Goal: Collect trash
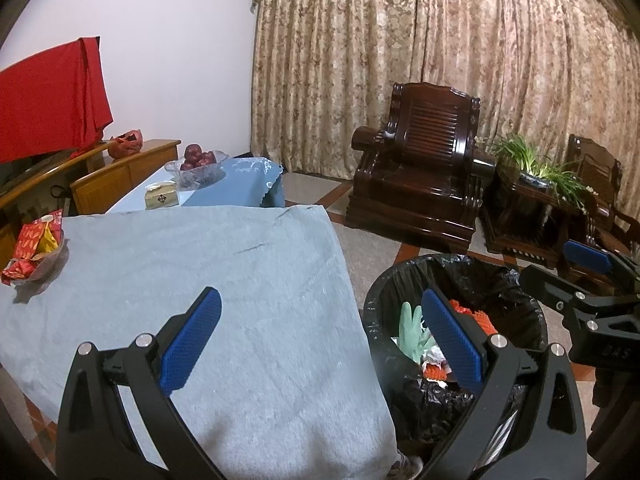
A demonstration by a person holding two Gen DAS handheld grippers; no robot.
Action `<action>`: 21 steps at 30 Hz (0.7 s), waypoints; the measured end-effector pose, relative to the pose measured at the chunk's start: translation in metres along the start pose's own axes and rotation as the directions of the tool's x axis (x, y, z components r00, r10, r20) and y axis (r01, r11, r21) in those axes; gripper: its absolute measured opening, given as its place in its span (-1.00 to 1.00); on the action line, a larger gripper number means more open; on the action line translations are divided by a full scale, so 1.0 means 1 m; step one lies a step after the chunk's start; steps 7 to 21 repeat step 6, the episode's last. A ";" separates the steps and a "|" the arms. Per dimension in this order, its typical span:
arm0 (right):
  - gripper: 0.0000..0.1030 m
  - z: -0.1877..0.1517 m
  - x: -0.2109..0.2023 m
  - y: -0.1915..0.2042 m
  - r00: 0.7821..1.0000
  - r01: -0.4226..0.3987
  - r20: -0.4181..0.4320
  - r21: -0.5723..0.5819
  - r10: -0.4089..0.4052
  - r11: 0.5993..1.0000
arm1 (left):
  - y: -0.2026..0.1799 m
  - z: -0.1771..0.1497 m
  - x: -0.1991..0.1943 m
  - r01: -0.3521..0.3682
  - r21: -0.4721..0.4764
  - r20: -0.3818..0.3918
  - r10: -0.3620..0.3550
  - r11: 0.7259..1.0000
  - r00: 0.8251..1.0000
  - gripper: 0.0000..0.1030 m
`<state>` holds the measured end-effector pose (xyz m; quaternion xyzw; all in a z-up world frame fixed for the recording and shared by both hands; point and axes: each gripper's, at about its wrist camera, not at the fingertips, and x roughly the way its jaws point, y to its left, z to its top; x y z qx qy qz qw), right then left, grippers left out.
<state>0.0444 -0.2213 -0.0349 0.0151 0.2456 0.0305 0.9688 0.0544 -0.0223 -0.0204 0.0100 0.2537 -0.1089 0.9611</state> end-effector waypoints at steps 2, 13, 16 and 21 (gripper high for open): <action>0.88 0.001 0.000 -0.002 1.000 -0.001 0.000 0.001 0.001 1.000 | 0.000 -0.002 0.000 -0.002 0.001 -0.004 0.002 1.000 1.000 0.89; 0.88 0.000 0.000 -0.004 1.000 0.000 -0.003 0.005 0.000 1.000 | 0.000 -0.001 0.000 -0.003 0.001 -0.006 0.003 1.000 1.000 0.89; 0.88 0.000 0.000 -0.004 1.000 0.000 -0.003 0.005 0.000 1.000 | 0.000 -0.001 0.000 -0.003 0.001 -0.006 0.003 1.000 1.000 0.89; 0.88 0.000 0.000 -0.004 1.000 0.000 -0.003 0.005 0.000 1.000 | 0.000 -0.001 0.000 -0.003 0.001 -0.006 0.003 1.000 1.000 0.89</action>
